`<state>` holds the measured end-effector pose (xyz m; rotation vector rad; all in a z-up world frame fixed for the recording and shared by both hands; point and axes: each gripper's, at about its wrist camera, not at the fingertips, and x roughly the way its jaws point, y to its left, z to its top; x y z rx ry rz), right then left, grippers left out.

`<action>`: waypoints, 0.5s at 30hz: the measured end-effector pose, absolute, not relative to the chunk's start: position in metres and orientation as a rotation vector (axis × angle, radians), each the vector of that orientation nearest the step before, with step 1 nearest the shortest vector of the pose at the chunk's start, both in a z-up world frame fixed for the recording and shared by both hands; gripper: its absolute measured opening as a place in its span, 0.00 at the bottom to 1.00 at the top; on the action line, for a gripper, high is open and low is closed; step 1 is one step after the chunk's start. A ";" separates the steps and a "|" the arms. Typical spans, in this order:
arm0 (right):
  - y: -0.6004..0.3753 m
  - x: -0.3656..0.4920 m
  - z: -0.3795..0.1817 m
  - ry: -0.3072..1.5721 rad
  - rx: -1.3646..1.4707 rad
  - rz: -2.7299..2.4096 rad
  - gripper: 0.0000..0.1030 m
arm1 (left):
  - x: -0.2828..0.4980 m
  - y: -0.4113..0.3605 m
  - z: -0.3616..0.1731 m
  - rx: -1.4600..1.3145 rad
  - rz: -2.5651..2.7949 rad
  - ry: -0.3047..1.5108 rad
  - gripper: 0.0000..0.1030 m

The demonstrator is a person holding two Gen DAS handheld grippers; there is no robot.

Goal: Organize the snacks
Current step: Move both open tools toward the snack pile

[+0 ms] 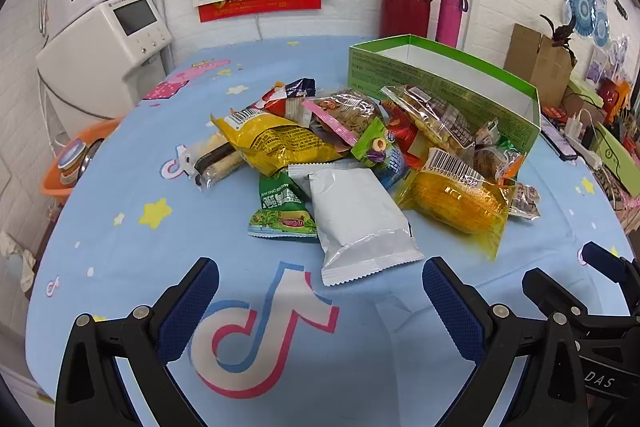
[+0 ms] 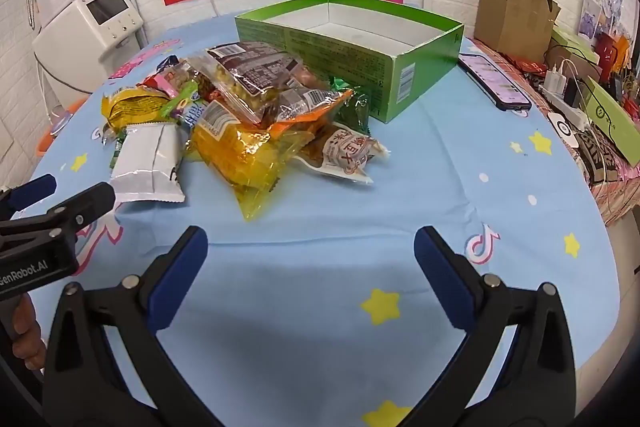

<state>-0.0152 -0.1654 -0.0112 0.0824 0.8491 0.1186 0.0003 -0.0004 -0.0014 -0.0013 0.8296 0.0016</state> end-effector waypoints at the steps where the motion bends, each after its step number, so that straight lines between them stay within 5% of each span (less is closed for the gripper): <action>1: -0.165 -0.015 -0.012 0.850 0.082 0.119 1.00 | 0.000 0.000 -0.001 -0.002 0.000 0.829 1.00; 15: -0.162 -0.007 -0.017 0.864 0.080 0.129 1.00 | 0.010 0.003 -0.009 -0.020 -0.004 0.832 1.00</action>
